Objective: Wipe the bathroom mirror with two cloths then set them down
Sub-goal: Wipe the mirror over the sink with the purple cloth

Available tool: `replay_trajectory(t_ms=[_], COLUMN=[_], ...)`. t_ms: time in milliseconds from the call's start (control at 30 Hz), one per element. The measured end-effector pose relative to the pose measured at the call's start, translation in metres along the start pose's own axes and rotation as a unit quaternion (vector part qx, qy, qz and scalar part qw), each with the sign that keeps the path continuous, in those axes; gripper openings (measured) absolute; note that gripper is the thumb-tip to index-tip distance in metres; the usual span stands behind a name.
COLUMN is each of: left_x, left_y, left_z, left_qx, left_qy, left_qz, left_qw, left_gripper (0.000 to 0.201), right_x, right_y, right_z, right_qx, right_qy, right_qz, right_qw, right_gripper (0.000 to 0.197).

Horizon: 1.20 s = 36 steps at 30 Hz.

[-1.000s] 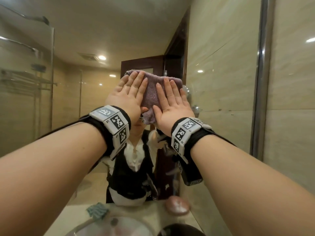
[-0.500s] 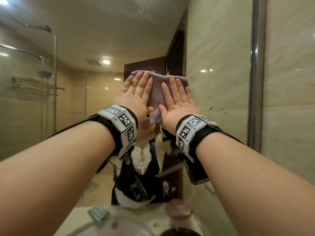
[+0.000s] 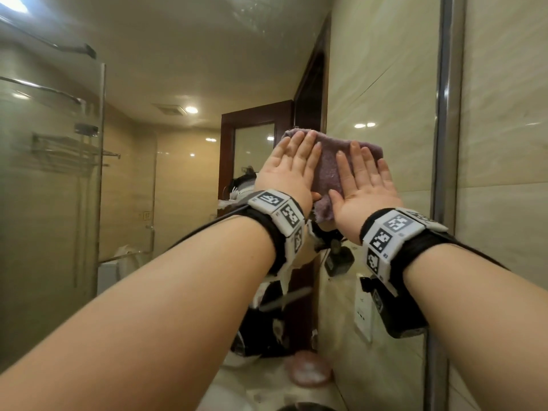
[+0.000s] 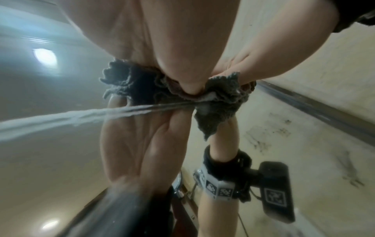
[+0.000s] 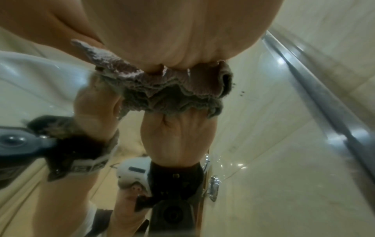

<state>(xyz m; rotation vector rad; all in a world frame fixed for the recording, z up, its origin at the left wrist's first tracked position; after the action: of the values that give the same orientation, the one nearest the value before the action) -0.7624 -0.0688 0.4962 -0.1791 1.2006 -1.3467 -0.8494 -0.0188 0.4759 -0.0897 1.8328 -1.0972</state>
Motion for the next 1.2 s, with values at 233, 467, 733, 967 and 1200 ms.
replay_trajectory(t_ms=[233, 467, 733, 967, 1200], left_x=[-0.011, -0.023, -0.025, -0.017, 0.001], left_y=[-0.017, -0.031, -0.035, -0.030, -0.003], left_z=[-0.046, -0.093, -0.109, -0.101, -0.063], left_qx=[0.033, 0.060, 0.067, 0.082, 0.071], left_qy=[0.005, 0.035, 0.028, 0.014, 0.028], left_qz=[-0.026, -0.028, -0.045, -0.068, -0.081], left_qw=[0.999, 0.997, 0.996, 0.994, 0.994], left_gripper=[0.074, 0.078, 0.077, 0.072, 0.072], right_x=[0.007, 0.017, 0.017, 0.024, 0.028], right_y=[0.007, 0.015, 0.018, 0.021, 0.025], right_z=[-0.045, -0.090, -0.105, -0.098, -0.056], right_qx=[0.043, 0.077, 0.079, 0.065, 0.024], right_qy=[0.023, 0.032, 0.052, 0.056, 0.010], right_qz=[0.021, 0.036, 0.049, 0.057, 0.048], right_qw=[0.999, 0.996, 0.994, 0.995, 0.998], right_gripper=[0.067, 0.066, 0.066, 0.068, 0.071])
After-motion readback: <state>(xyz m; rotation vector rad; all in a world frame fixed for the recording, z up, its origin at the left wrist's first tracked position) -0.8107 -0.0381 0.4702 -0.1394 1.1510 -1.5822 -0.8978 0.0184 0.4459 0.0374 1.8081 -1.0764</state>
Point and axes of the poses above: each hand's wrist, its own y-axis away from the middle knuckle, its own x-axis out of the palm, z = x × y, the point moved 8 cm from there along -y, towards the middle knuckle, and after that the axes turned 3 degrees about -z, right-handed, at the moved point
